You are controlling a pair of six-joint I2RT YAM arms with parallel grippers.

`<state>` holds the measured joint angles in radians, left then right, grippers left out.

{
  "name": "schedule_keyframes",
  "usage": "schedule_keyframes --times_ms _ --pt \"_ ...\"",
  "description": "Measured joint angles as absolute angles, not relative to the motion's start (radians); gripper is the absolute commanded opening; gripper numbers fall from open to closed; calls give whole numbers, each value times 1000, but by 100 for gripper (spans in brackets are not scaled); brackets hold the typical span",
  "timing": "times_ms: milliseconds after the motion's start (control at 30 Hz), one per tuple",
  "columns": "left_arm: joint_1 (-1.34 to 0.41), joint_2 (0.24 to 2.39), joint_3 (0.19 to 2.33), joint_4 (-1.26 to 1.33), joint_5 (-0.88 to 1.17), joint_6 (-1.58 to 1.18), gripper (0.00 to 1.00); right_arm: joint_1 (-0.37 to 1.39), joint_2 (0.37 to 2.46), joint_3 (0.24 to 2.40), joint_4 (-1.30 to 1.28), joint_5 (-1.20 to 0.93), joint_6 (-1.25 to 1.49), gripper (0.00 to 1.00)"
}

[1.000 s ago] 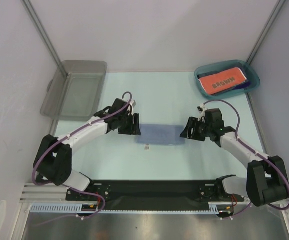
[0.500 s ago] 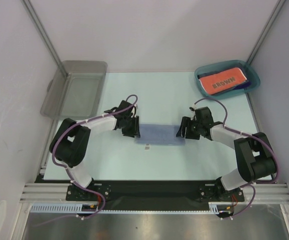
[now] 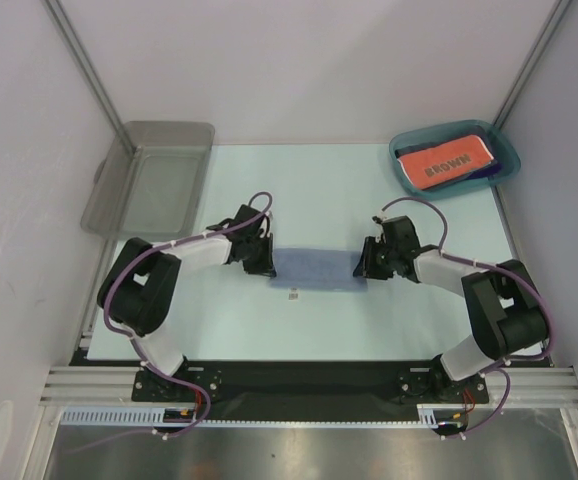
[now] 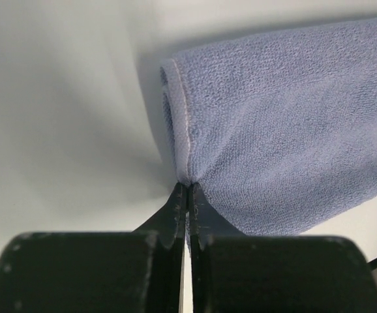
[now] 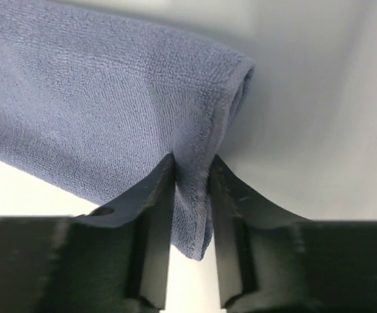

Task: Fold and stack the towels
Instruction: Neatly place the folded towel into the bin

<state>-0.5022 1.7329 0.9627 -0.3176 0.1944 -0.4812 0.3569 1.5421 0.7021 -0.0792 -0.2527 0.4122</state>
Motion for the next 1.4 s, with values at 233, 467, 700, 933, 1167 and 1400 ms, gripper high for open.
schedule_keyframes --times_ms 233,467,700,933,1167,1400 --pt "-501 1699 899 -242 196 -524 0 359 1542 682 -53 -253 423 0" --pt "-499 1695 918 -283 213 -551 42 356 1552 796 -186 -210 295 0" --pt "-371 1694 1194 -492 155 -513 50 331 1612 1111 -371 -160 126 0" --pt "-261 1615 1271 -565 133 -442 49 259 1768 1398 -525 -116 -13 0" --pt "-274 1570 1187 -590 172 -400 49 135 1935 1686 -651 -75 -136 0" --pt "-274 1575 1171 -592 242 -373 48 35 2123 1989 -738 -29 -226 0"
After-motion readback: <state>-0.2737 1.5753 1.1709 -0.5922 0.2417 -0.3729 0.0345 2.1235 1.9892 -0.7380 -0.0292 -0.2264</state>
